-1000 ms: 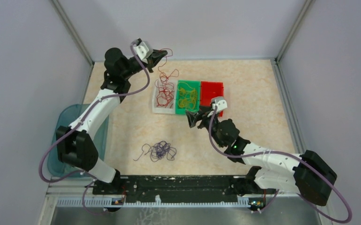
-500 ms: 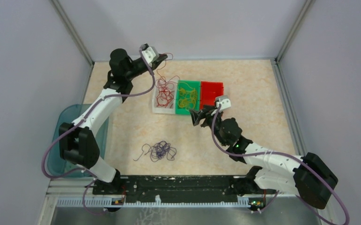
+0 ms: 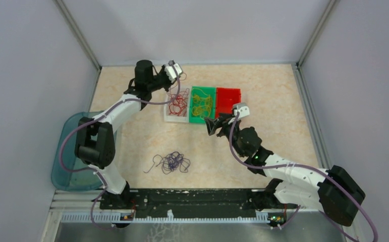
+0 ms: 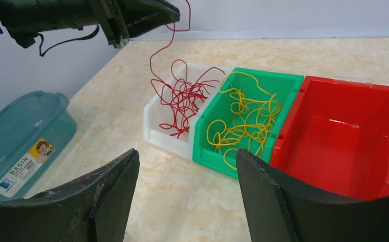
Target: Untangle the cables
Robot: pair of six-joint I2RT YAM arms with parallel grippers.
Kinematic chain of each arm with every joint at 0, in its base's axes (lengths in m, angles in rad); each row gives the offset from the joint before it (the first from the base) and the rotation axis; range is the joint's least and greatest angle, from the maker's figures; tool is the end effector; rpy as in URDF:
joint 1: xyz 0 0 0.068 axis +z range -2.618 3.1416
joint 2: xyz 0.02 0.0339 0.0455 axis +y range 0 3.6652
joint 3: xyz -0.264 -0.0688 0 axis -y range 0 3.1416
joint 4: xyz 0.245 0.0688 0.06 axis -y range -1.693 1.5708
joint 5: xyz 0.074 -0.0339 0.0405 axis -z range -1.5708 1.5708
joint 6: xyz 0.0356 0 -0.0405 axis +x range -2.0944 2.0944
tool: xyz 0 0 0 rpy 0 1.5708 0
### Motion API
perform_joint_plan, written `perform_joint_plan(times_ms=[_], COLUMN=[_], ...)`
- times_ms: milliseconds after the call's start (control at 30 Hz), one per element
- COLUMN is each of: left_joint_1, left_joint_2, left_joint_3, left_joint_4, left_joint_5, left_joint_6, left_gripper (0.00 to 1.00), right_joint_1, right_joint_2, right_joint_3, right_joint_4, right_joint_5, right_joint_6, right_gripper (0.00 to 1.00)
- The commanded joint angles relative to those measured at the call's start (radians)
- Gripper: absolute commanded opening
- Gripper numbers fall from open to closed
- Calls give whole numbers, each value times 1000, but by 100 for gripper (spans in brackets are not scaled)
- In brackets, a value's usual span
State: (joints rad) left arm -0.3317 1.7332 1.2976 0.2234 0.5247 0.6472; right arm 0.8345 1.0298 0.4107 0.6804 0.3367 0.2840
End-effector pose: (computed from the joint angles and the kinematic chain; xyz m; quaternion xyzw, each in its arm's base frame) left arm 0.3843 -0.1512 0.3030 0.4971 0.5866 -0.1040 0.6309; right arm 0.1603 0.1594 0.2531 -0.0661 0.6832 0.2837 0.6696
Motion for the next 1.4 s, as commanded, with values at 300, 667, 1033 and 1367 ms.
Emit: perform_joint_plan(times_ms=[300,667,1033,1367], left_joint_1=[-52,-58,-51,-47], left_joint_2=[218,290,179,-18], left_joint_3=[103,57,102,186], left_joint_4=[-246,-198,-201,-424], left_joint_5=[-167,-282,-240,-169], left_joint_6=[115,129,64,9], left_gripper=[0,5,65,89], right_joint_1=[-14,-21,-21,-22], right_joint_2=[-46,-33,-34,-16], right_joint_3=[46,71,99,110], right_joint_4=[-63,-96,-131,-157], right_joint_5=[33,34,-36,-229], right_joint_6=[-13,-8,-40,-46], right_gripper=[71,71,71,72])
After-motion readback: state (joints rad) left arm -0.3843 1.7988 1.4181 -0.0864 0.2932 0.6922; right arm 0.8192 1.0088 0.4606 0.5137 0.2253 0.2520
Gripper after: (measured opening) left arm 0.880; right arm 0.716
